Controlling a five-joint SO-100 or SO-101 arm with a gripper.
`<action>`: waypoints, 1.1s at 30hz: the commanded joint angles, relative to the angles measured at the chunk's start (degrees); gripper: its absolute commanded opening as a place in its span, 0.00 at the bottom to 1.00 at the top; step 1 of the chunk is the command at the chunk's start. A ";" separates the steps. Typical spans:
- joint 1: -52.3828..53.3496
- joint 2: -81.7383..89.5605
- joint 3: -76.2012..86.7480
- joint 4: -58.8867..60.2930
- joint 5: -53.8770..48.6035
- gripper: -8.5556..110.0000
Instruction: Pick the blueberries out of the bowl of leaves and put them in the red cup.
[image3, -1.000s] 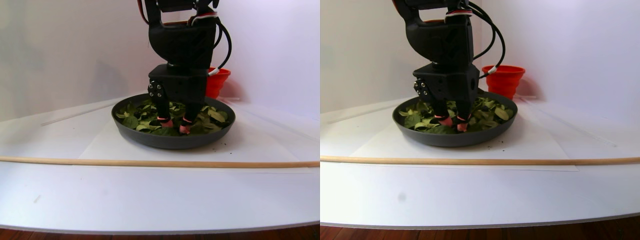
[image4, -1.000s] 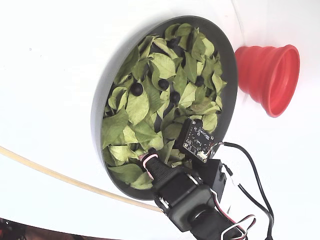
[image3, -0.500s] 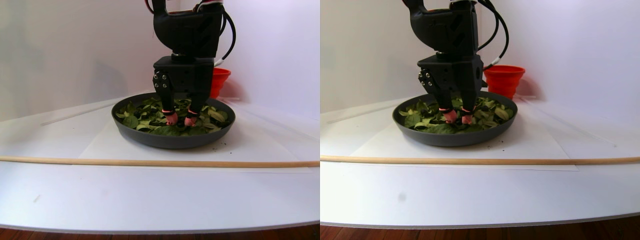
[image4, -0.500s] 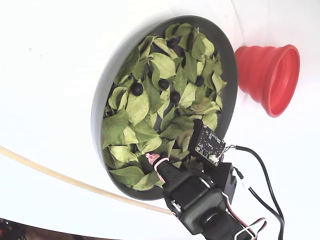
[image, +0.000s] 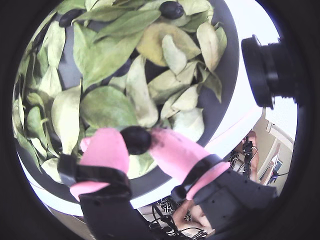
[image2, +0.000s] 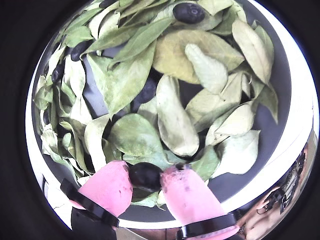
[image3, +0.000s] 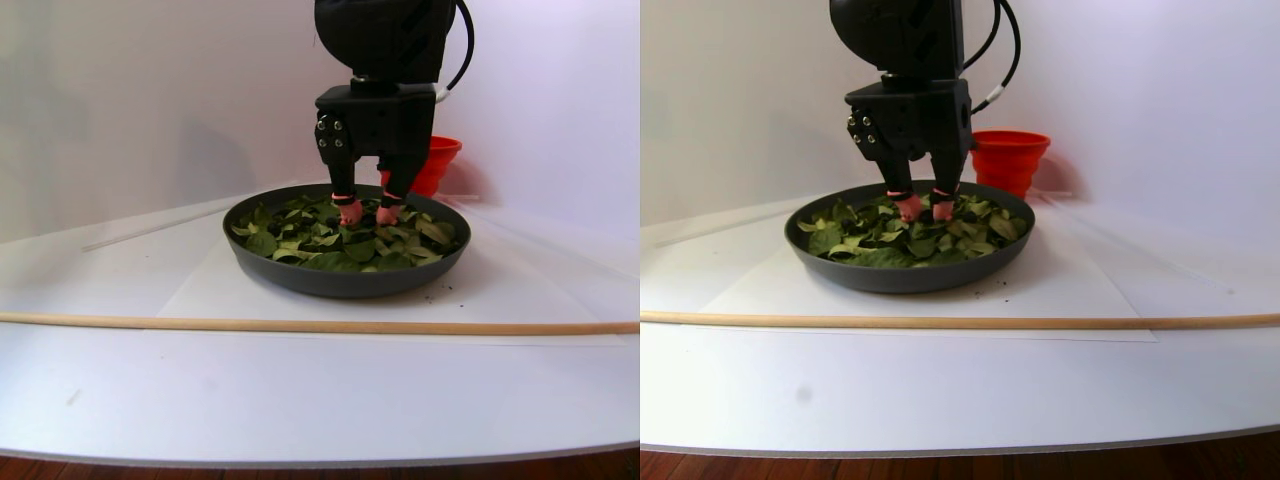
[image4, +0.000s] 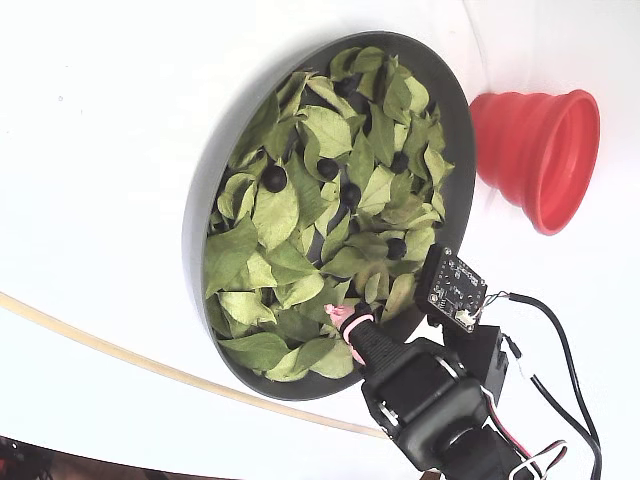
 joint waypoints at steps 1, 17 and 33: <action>1.32 5.98 -0.62 0.70 -0.88 0.16; 3.87 7.82 -4.31 1.58 -2.64 0.15; 5.54 6.86 -9.67 0.00 -3.69 0.15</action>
